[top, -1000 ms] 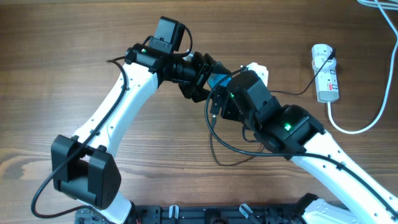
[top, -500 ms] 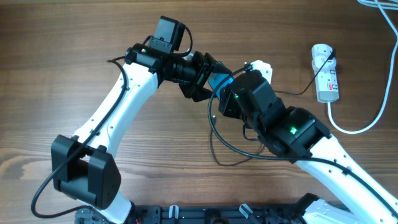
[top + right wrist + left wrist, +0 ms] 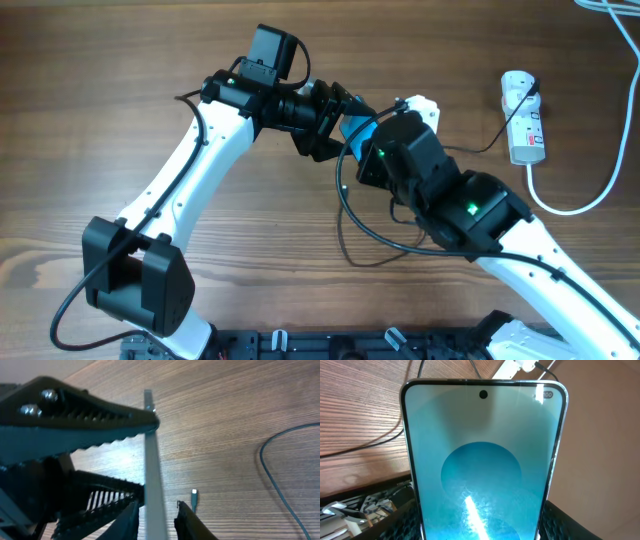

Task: Plug charger to phone and switch on socket
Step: 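Grip the phone's bottom edge with the right gripper beside the left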

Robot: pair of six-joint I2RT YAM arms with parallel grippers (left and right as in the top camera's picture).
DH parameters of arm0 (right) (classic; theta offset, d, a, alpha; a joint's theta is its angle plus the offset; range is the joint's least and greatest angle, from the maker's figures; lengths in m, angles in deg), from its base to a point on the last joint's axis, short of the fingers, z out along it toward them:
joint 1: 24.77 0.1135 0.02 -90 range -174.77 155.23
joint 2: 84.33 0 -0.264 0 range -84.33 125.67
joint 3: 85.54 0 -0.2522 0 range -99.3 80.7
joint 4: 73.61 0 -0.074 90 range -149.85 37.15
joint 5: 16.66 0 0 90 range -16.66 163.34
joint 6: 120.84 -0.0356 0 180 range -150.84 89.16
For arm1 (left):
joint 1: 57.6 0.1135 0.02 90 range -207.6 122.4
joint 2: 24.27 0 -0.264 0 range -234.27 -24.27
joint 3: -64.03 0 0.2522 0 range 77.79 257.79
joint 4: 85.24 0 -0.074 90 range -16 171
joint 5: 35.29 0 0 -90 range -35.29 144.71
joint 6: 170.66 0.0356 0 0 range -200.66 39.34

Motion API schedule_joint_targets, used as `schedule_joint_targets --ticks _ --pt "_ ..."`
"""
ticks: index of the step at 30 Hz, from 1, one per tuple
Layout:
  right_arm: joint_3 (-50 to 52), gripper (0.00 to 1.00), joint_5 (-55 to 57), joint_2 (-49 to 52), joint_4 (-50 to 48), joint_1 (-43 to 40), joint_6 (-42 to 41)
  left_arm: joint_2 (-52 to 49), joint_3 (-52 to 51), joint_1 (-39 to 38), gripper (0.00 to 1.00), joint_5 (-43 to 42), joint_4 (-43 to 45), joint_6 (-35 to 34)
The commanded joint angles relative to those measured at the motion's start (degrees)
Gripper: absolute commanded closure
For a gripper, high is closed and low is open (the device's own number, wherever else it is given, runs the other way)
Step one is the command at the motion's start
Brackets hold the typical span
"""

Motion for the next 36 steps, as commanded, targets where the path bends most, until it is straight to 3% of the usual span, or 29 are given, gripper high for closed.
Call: schedule_joint_targets --ticks 1,16,36 --pt "-0.81 0.79 0.24 -0.79 -0.2 -0.85 -1.57 1.16 0.79 -0.11 0.33 -2.62 0.37 -0.37" --pt "-0.81 0.8 -0.13 -0.76 -1.62 -0.85 -1.57 1.16 0.79 -0.11 0.33 -3.5 0.37 -1.86" --pt "-0.81 0.95 -0.11 -0.76 -2.51 -0.85 -3.28 1.16 0.79 -0.11 0.3 -3.5 0.37 -1.84"
